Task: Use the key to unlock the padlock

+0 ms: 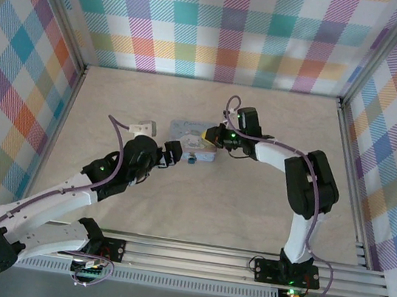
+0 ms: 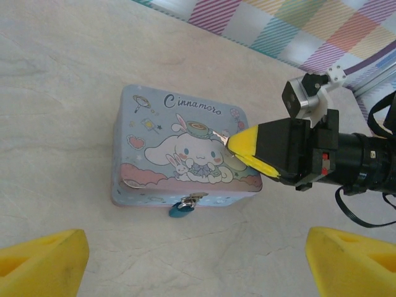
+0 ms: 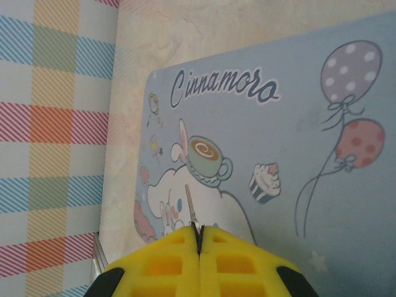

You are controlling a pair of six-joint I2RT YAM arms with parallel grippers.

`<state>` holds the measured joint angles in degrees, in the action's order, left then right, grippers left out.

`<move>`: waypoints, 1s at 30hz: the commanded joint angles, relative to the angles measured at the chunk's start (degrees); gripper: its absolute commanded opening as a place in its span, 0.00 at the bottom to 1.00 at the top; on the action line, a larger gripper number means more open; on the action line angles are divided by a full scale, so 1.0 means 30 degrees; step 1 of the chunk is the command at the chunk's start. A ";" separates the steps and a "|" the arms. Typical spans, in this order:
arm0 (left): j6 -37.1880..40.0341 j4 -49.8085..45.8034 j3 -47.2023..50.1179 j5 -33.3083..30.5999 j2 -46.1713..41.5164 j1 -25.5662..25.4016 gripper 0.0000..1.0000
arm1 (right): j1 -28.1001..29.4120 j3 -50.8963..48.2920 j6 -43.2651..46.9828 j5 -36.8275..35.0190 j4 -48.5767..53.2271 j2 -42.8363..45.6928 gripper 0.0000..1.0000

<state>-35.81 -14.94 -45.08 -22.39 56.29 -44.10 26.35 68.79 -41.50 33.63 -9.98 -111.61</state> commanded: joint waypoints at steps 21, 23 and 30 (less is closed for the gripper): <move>0.1471 0.1627 0.0294 0.3066 0.3229 0.0151 0.87 | 0.0123 -0.4957 0.0652 -0.1848 0.2005 0.2340 0.00; 0.1603 0.2201 0.0513 0.3858 0.3802 0.0126 0.85 | 0.0094 -0.5460 0.0616 -0.1993 0.2131 0.2886 0.00; 0.3172 0.4902 0.1271 0.6480 0.6109 -0.0399 0.80 | 0.0052 -0.7502 -0.0120 -0.2125 0.1766 0.4461 0.00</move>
<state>-29.87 -5.32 -42.39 -7.51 72.90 -44.42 26.35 50.46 -40.73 29.74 -11.53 -97.78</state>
